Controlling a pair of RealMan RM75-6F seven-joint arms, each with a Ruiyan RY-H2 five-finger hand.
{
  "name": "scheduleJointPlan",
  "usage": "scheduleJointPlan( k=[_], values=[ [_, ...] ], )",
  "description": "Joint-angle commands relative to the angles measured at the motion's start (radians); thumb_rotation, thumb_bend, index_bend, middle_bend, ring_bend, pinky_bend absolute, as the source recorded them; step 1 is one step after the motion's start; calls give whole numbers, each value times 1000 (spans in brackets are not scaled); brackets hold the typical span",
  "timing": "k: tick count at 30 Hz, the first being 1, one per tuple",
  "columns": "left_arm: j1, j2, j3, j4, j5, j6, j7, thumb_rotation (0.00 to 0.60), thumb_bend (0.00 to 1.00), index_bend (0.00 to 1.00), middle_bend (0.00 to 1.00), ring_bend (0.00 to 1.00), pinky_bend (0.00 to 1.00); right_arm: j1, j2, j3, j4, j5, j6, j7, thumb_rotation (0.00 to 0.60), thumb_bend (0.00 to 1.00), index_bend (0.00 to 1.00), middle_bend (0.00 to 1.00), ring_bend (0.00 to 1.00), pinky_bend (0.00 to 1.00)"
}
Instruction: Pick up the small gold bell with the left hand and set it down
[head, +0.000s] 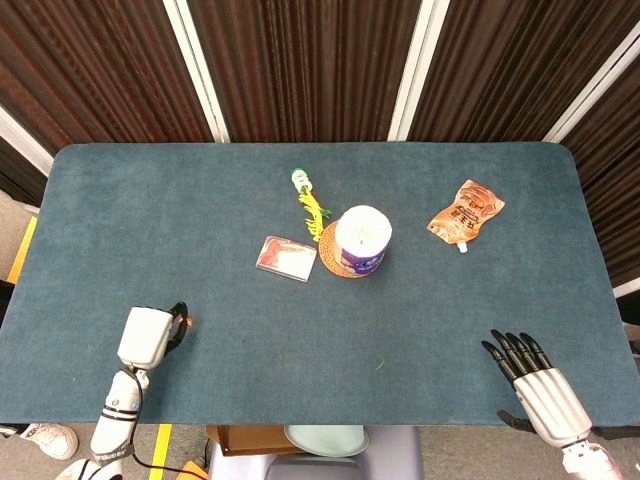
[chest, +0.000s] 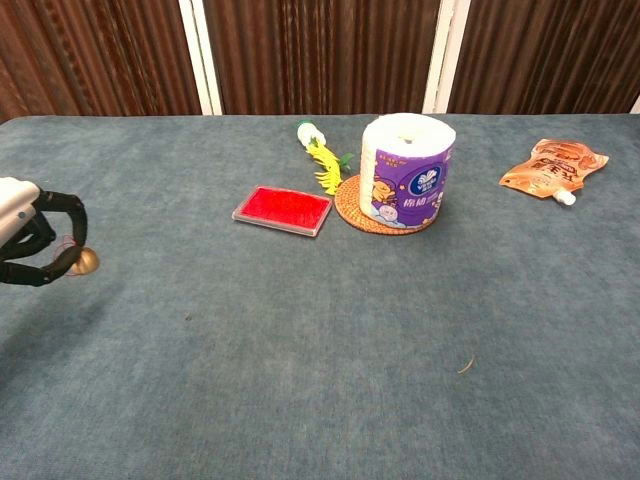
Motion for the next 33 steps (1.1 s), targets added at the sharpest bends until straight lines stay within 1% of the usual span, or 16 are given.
scheduleJointPlan(
  k=[1,2,3,5,9,11,14,19,27,33],
  values=[
    [-23,-16,-34,7,-48,-34,10,600,608,807,1000,1000,1000,1,4,-1,0,-4,0,5,600,191,0,0,0,0],
    [-24,-6,-25,-18,-53,-56,-5,600,606,806,1000,1000,1000,0,7,-3,1,-12,8,12,600,191,0,0,0,0],
    [-22,-1,-14,-31,-40,-50,-2,600,606,806,1000,1000,1000,-1,9,-4,3,-15,13,17,600,190,0,0,0,0],
    [-24,-4,7,-15,-4,-31,27,600,605,805,1000,1000,1000,-1,10,-1,7,-10,14,25,600,190,0,0,0,0],
    [-20,-7,19,-19,-37,-82,23,600,595,806,1000,1000,1000,5,11,-3,9,-15,7,30,600,190,0,0,0,0],
    [-20,-3,25,-30,-30,-80,20,600,584,805,1000,1000,1000,2,9,-4,14,-24,19,35,600,190,0,0,0,0],
    [-21,-10,26,-23,-24,-72,25,600,580,802,1000,1000,1000,2,6,0,15,-14,15,33,600,191,0,0,0,0],
    [-23,-16,14,-4,-46,-85,27,600,580,800,1000,1000,1000,5,3,-3,12,-14,4,21,600,191,0,0,0,0],
    [-18,-46,20,65,-52,-84,36,600,556,806,1000,1000,1000,7,-3,-3,8,-7,-10,6,600,191,0,0,0,0],
    [-26,-67,27,115,-51,-103,18,600,524,737,1000,1000,1000,16,-2,-12,5,-12,-29,14,600,190,0,0,0,0]
  ],
)
